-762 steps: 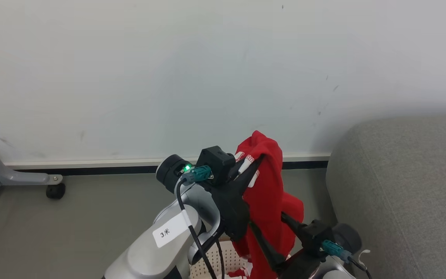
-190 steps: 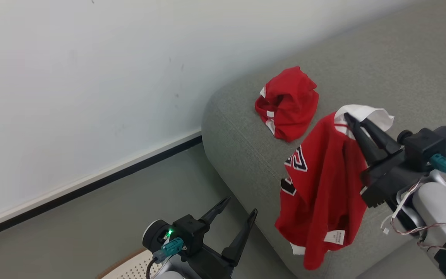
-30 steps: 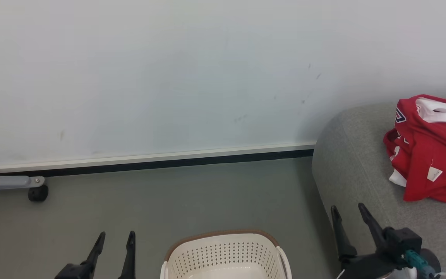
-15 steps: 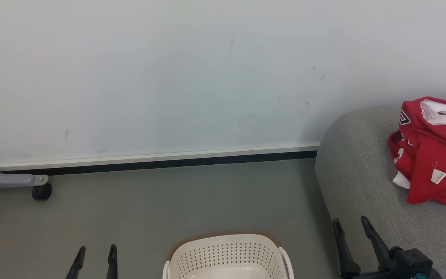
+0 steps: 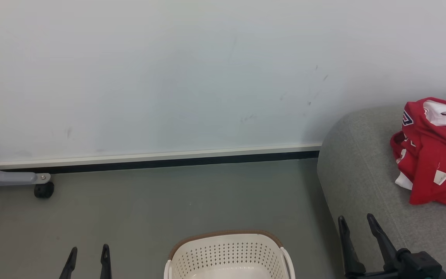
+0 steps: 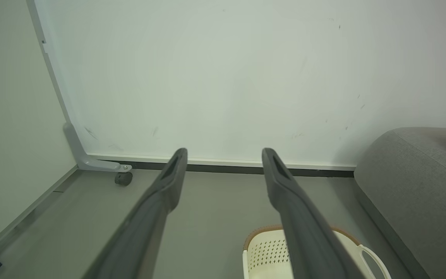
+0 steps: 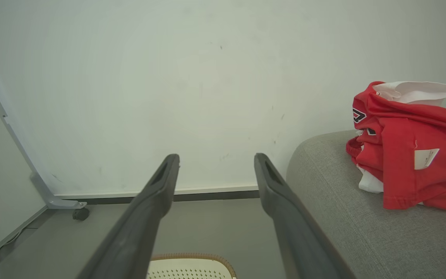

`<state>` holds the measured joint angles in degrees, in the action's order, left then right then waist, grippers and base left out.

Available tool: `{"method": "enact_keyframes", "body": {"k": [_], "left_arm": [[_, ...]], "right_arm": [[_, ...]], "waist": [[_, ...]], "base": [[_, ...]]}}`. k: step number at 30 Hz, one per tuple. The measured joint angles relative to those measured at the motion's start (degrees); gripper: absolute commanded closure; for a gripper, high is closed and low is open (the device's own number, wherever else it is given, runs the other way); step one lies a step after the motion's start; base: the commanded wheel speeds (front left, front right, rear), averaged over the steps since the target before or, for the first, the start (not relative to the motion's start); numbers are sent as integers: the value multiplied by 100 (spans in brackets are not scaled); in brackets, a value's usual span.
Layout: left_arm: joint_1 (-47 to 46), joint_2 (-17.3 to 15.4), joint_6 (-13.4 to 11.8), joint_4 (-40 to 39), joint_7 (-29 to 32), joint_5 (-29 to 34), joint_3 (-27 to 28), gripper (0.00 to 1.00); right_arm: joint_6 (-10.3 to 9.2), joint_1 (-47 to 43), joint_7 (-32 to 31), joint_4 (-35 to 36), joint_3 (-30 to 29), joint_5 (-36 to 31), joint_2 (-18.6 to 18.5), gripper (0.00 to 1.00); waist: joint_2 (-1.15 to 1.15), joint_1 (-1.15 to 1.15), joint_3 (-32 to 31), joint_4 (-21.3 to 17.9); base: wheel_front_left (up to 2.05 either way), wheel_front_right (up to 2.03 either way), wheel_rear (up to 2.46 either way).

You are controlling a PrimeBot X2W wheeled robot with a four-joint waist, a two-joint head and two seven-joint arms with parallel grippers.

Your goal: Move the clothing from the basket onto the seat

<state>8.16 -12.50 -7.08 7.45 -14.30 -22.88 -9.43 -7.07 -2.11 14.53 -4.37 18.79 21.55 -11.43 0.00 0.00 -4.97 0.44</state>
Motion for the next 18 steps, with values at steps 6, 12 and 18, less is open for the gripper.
{"method": "enact_keyframes", "body": {"k": [6, 12, 18], "left_arm": [[34, 10, -3, -44, 0, 147, 77, 0], [34, 45, -3, -65, 0, 187, 138, 0], [35, 56, -3, -70, 0, 199, 198, 0]], "right_arm": [[-7, -81, -32, 68, -80, -38, 22, 0], [-8, -91, -42, 166, -157, -73, 42, 0], [-8, -92, -91, 214, -218, -99, 75, 0]], "waist": [[0, 0, 30, 13], [0, 0, 57, 18], [0, 0, 73, 20]], "base": [[0, 0, 0], [0, 0, 0], [0, 0, 0]]}}
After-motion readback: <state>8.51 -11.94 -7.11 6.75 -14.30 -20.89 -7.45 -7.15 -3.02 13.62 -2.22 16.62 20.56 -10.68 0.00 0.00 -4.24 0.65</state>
